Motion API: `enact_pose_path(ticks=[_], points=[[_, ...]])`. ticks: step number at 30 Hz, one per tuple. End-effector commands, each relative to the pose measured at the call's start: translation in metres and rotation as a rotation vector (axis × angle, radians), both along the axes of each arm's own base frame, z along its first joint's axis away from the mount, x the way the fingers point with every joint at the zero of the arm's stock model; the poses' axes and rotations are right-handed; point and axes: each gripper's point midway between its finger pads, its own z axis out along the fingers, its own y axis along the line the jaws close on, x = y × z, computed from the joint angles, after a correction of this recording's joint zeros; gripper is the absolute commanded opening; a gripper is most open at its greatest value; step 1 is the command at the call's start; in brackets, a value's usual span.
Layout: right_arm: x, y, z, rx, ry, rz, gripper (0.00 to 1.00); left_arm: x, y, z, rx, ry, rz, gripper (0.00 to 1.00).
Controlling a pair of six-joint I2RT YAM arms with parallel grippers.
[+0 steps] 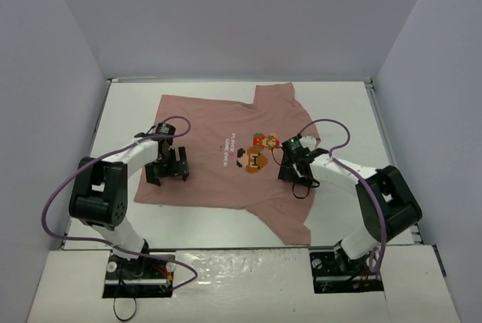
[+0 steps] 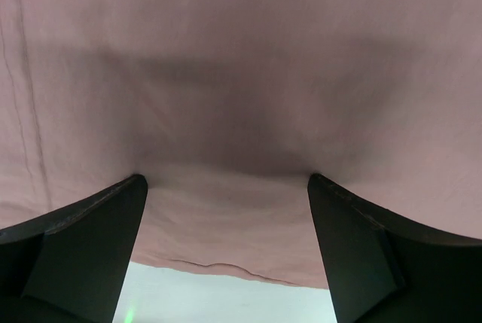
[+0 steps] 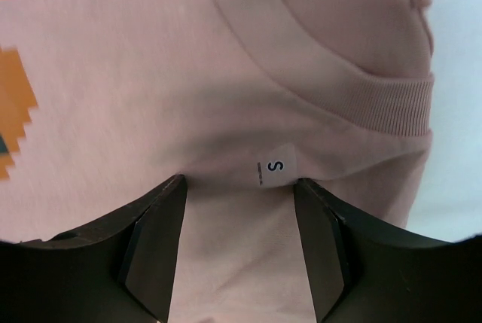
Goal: Fold and stack the t-shirts
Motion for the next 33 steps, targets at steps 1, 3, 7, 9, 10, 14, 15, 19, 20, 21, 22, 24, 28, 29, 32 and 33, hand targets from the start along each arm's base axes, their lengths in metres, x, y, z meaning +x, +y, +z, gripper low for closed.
enact_pose_path(ticks=[1,3,7,9,10,14,15,19,20,21,22,24,28,29,32,33], points=[[0.046,-0.020,-0.007,-0.082,-0.032,-0.049,0.56,0.062,-0.017,-0.012,-0.052,-0.092,0.016,0.85],[0.070,-0.027,-0.014,-0.098,-0.022,-0.041,0.55,0.081,-0.021,-0.017,-0.053,-0.094,0.018,0.85],[0.129,-0.035,-0.005,-0.105,-0.063,0.002,0.54,0.118,-0.030,-0.018,-0.071,-0.117,0.031,0.85],[0.157,-0.036,0.006,-0.126,-0.104,0.031,0.54,0.135,-0.037,-0.013,-0.096,-0.143,0.036,0.85],[0.175,-0.034,0.016,-0.130,-0.135,0.053,0.54,0.146,-0.042,-0.003,-0.115,-0.169,0.038,0.85],[0.214,-0.026,0.057,-0.109,-0.236,0.117,0.54,0.166,-0.048,0.049,-0.148,-0.279,0.024,0.85],[0.218,-0.022,0.073,-0.095,-0.266,0.132,0.55,0.166,-0.045,0.074,-0.148,-0.326,0.017,0.85],[0.204,-0.021,0.126,-0.073,-0.353,0.147,0.56,0.141,-0.019,0.135,-0.135,-0.435,0.034,0.86],[0.197,-0.023,0.136,-0.065,-0.368,0.138,0.56,0.133,-0.011,0.143,-0.129,-0.450,0.056,0.86],[0.194,-0.024,0.151,-0.057,-0.397,0.133,0.56,0.129,-0.008,0.155,-0.127,-0.477,0.064,0.86],[0.184,-0.027,0.167,-0.044,-0.428,0.120,0.57,0.115,0.007,0.154,-0.120,-0.473,0.106,0.86],[0.160,-0.034,0.179,-0.030,-0.449,0.094,0.57,0.098,0.026,0.150,-0.109,-0.467,0.160,0.86],[0.115,-0.048,0.180,0.003,-0.448,0.042,0.57,0.079,0.053,0.116,-0.132,-0.390,0.257,0.85],[0.106,-0.049,0.179,0.011,-0.444,0.037,0.57,0.077,0.056,0.107,-0.141,-0.366,0.273,0.82],[0.082,-0.053,0.168,0.031,-0.427,0.022,0.57,0.076,0.061,0.087,-0.142,-0.325,0.302,0.79],[0.070,-0.055,0.160,0.040,-0.413,0.016,0.57,0.078,0.063,0.078,-0.143,-0.309,0.316,0.77]])
